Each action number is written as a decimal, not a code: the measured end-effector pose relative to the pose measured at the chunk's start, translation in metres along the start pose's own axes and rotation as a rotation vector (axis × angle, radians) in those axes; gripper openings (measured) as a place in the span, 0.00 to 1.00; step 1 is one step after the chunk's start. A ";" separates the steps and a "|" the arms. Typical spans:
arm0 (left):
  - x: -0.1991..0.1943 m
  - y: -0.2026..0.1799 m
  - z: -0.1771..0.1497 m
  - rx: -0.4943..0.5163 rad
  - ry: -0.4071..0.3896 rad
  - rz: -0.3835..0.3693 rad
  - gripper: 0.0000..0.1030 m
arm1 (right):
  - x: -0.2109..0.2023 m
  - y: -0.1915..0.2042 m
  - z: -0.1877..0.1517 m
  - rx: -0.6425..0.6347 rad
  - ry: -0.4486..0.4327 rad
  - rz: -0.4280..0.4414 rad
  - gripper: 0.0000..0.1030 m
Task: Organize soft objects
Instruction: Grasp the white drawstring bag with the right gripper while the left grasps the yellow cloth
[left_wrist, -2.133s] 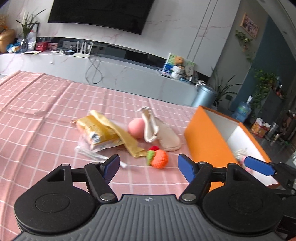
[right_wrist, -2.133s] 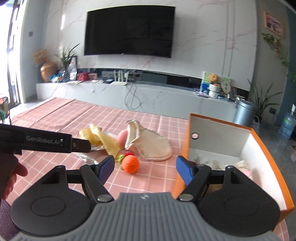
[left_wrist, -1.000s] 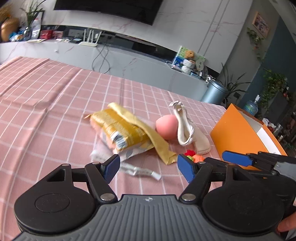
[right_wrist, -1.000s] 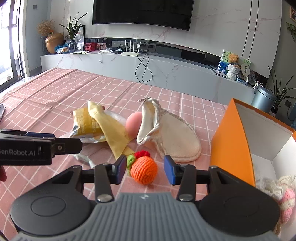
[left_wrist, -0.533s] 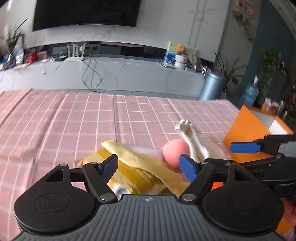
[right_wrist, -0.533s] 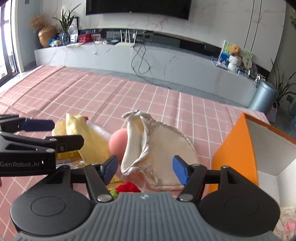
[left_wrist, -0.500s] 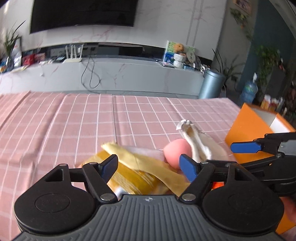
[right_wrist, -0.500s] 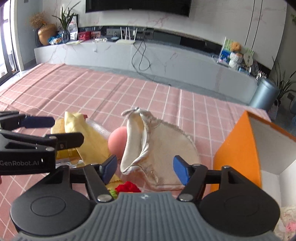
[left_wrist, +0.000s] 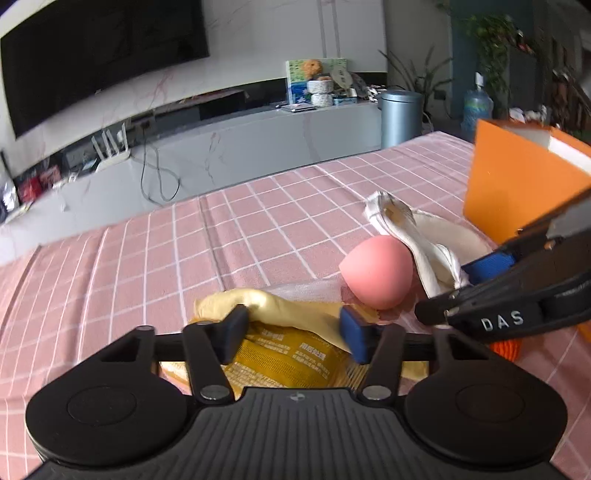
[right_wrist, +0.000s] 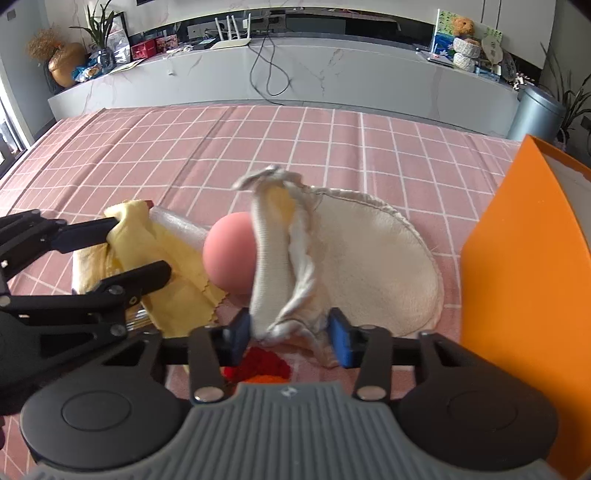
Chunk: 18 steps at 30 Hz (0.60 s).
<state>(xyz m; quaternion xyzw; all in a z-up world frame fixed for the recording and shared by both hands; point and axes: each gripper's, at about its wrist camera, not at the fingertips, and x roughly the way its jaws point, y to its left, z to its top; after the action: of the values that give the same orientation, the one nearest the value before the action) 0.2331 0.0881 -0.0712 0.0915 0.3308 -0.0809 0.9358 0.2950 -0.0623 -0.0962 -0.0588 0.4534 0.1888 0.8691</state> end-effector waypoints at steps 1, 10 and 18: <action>0.001 -0.002 0.000 0.007 0.002 -0.012 0.36 | 0.000 0.000 0.000 0.001 -0.001 0.000 0.38; -0.001 -0.005 0.000 -0.046 -0.031 -0.012 0.01 | -0.017 -0.010 0.000 0.062 -0.039 0.011 0.18; -0.034 0.000 0.005 -0.139 -0.113 -0.027 0.01 | -0.055 -0.016 -0.005 0.098 -0.140 0.024 0.17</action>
<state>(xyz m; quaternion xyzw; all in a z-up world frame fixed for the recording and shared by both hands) 0.2104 0.0896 -0.0457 0.0171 0.2835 -0.0756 0.9558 0.2689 -0.0939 -0.0555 0.0029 0.4008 0.1805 0.8982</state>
